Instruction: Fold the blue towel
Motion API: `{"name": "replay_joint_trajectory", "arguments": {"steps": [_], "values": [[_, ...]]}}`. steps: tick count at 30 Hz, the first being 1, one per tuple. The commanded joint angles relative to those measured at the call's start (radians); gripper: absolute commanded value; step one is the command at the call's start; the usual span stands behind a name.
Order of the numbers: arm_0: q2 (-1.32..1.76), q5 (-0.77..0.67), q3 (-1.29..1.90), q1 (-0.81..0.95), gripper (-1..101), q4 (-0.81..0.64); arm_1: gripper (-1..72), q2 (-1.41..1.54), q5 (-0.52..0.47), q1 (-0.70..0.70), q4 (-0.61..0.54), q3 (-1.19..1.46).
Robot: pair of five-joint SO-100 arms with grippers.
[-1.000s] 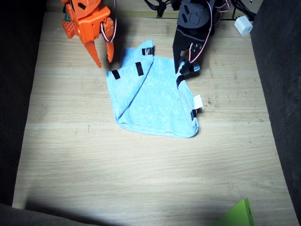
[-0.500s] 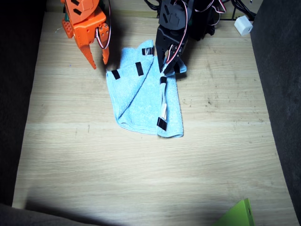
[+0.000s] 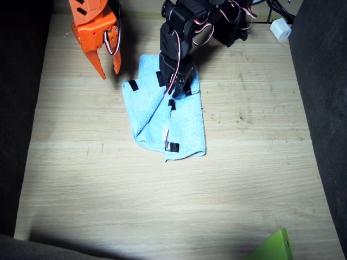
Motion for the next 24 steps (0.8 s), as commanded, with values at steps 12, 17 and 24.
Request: {"name": "replay_joint_trajectory", "arguments": {"steps": [12,17,24], "values": [[0.005,0.049,-0.25,-0.063,30,0.012,19.8,-0.046,0.02,0.029,-0.011,0.011],[-0.002,0.083,-0.308,-0.069,29,0.011,19.8,-0.081,0.029,0.034,-0.031,0.011],[-0.034,0.103,-0.368,-0.049,29,0.008,19.7,-0.13,0.031,0.032,-0.052,0.011]]}}
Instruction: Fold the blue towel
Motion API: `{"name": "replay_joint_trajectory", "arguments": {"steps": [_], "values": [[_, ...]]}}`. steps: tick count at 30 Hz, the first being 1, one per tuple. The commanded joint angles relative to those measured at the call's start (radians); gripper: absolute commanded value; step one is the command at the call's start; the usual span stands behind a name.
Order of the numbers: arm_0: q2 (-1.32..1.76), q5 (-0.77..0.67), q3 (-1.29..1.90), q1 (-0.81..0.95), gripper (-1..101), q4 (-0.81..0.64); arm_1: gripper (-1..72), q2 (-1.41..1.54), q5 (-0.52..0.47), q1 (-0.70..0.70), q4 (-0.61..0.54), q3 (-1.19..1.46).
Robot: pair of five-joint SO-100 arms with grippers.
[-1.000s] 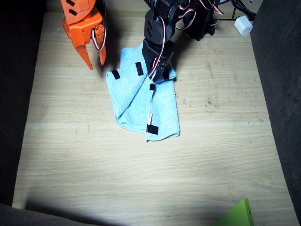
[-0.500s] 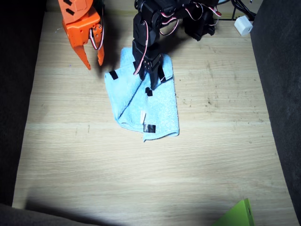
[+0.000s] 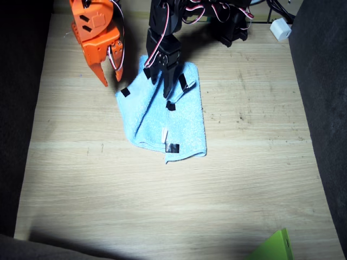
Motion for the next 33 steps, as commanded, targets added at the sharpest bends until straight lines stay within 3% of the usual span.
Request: {"name": "replay_joint_trajectory", "arguments": {"steps": [1,18,24,26,28,29,33], "values": [[0.021,0.017,-0.049,0.046,29,0.011,19.7,0.011,0.017,0.014,0.002,0.011],[0.207,0.012,0.081,0.265,24,0.015,19.2,0.066,0.031,0.038,0.041,0.011],[0.541,-0.071,0.486,0.449,18,0.015,17.4,0.224,0.044,-0.002,0.143,0.0],[0.661,-0.091,0.663,0.515,10,0.008,11.8,0.278,0.051,-0.054,0.17,0.018],[0.77,-0.084,0.839,0.58,0,-0.008,0.6,0.367,0.04,-0.121,0.169,0.084],[0.827,-0.091,0.939,0.612,0,-0.025,0.0,0.414,0.035,-0.158,0.156,0.126],[1.147,-0.084,1.476,0.718,0,-0.259,-0.1,0.56,0.023,-0.307,0.126,0.256]]}}
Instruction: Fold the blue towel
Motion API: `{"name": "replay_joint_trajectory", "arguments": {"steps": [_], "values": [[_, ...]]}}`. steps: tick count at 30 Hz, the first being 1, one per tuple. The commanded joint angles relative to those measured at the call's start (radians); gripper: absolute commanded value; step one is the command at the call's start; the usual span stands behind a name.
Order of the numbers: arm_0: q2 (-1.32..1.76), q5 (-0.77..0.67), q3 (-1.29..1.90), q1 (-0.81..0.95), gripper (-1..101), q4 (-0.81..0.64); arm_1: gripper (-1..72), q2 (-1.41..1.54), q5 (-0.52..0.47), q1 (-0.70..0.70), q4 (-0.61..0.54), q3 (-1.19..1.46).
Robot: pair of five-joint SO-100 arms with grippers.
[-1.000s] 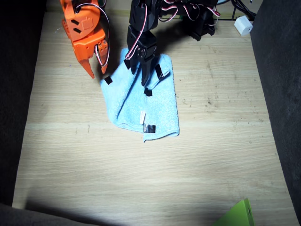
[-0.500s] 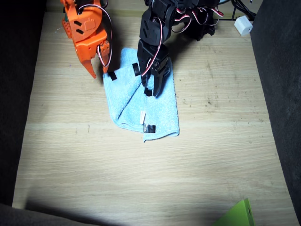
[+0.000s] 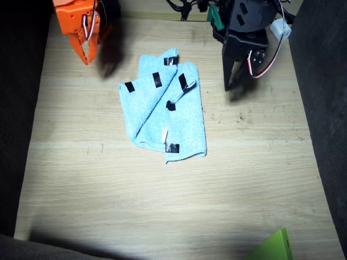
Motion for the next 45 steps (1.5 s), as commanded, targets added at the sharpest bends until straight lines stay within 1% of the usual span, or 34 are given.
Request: {"name": "replay_joint_trajectory", "arguments": {"steps": [1,5,10,13,16,19,21,23,26,31,34,36,38,39,40,41,45], "values": [[0.339,0.009,0.489,0.086,0,-0.163,-0.1,0.153,-0.009,-0.132,-0.017,0.055],[0.543,-0.011,0.765,0.175,0,-0.275,-0.1,0.262,-0.028,-0.236,-0.04,0.091],[0.807,-0.066,1.068,0.273,0,-0.423,-0.1,0.425,-0.018,-0.247,-0.061,0.132],[1.006,-0.104,1.267,0.298,0,-0.511,-0.1,0.492,-0.029,-0.261,-0.092,0.156],[1.169,-0.123,1.396,0.308,0,-0.517,-0.1,0.528,-0.049,-0.291,-0.135,0.198],[1.347,-0.109,1.477,0.416,0,-0.523,-0.1,0.601,-0.072,-0.324,-0.207,0.291],[1.511,-0.089,1.562,0.454,0,-0.52,-0.1,0.658,-0.092,-0.333,-0.264,0.37],[1.692,-0.069,1.664,0.472,0,-0.503,-0.1,0.699,-0.112,-0.347,-0.314,0.442],[1.927,-0.041,1.789,0.477,0,-0.434,-0.1,0.729,-0.143,-0.365,-0.364,0.532],[1.954,-0.018,1.815,0.494,0,-0.374,-0.1,0.746,-0.155,-0.385,-0.439,0.675],[1.954,0.002,1.812,0.494,0,-0.362,-0.1,0.776,-0.155,-0.388,-0.477,0.764],[1.954,0.009,1.812,0.482,0,-0.362,-0.1,0.845,-0.161,-0.385,-0.506,0.854],[1.954,0.02,1.812,0.472,0,-0.362,-0.1,1.002,-0.186,-0.394,-0.537,0.977],[1.954,0.025,1.812,0.471,0,-0.362,-0.1,1.121,-0.196,-0.402,-0.538,1.049],[1.954,0.028,1.812,0.471,0,-0.362,-0.1,1.267,-0.218,-0.407,-0.509,1.124],[1.954,0.034,1.812,0.474,0,-0.36,-0.1,1.256,-0.227,-0.405,-0.514,1.137],[1.953,0.04,1.812,0.5,0,-0.36,0.3,1.266,-0.204,-0.428,-0.497,1.134]]}}
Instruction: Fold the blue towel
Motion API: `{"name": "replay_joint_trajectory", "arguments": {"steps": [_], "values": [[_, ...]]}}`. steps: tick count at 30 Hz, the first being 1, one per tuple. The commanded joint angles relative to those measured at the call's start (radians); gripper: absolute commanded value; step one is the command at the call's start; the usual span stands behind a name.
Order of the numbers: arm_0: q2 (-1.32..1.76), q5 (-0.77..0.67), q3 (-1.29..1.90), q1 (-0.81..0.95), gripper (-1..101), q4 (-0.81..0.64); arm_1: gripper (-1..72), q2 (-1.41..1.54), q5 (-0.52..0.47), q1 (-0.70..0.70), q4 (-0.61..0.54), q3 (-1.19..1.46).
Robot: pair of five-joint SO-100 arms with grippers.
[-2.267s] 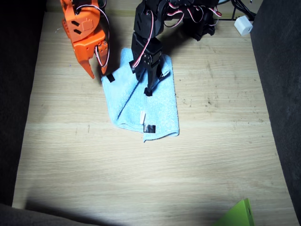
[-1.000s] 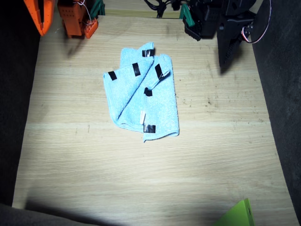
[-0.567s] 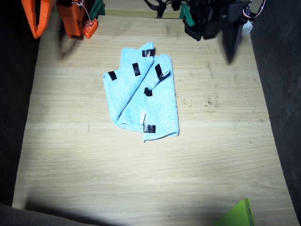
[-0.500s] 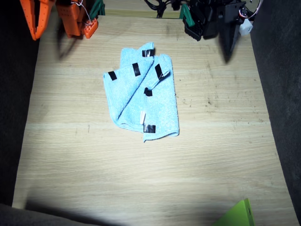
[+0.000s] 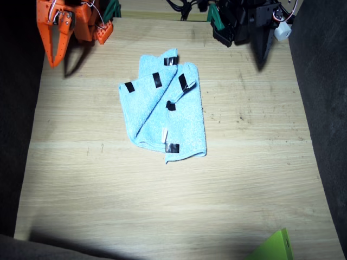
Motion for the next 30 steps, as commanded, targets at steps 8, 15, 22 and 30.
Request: {"name": "replay_joint_trajectory", "arguments": {"steps": [8,15,22,30], "values": [[0.012,-0.028,0.0,0.132,0,0.008,0.0,0.034,0.101,-0.064,0.029,0.002],[0.012,-0.046,0.0,0.152,0,0.008,0.0,0.034,0.15,-0.11,0.028,0.0],[0.012,-0.066,0.0,0.184,0,0.006,0.0,0.034,0.166,-0.127,0.028,0.0],[0.012,-0.104,0.003,0.241,0,0.005,0.0,0.034,0.163,-0.127,0.028,0.0]]}}
